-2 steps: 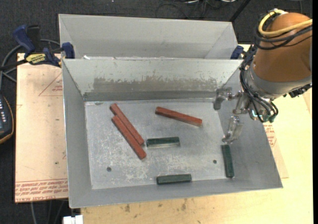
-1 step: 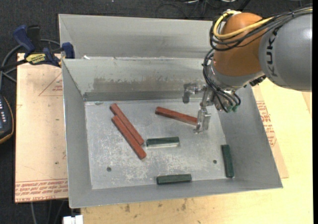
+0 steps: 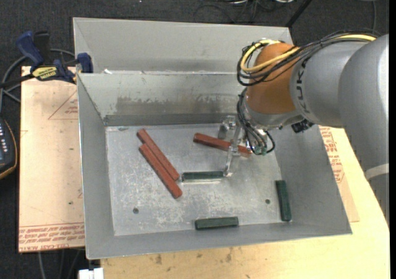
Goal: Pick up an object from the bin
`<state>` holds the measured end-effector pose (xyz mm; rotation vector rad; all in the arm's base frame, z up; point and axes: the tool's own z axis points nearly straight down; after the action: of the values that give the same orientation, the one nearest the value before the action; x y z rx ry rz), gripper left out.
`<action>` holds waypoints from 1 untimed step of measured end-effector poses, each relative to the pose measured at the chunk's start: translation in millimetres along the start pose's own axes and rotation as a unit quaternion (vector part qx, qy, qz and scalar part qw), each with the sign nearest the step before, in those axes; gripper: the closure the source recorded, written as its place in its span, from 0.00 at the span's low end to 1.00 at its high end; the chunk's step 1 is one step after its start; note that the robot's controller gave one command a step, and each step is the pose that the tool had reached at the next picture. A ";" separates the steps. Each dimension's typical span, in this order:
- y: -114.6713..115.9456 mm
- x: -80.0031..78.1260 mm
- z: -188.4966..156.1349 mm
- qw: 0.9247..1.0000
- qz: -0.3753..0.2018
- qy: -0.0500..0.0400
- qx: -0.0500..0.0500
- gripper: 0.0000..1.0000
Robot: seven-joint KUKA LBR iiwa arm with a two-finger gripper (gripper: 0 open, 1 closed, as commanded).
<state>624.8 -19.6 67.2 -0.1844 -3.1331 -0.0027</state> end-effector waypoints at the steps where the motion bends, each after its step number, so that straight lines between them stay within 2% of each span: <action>1: 0.0 -1.5 -3.4 1.000 -0.001 -0.003 0.000 1.00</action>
Offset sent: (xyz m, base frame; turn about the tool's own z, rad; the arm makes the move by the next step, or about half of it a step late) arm 0.0000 0.0000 0.0000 0.0000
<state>626.4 -19.8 70.5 -0.1829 -3.1382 -0.0012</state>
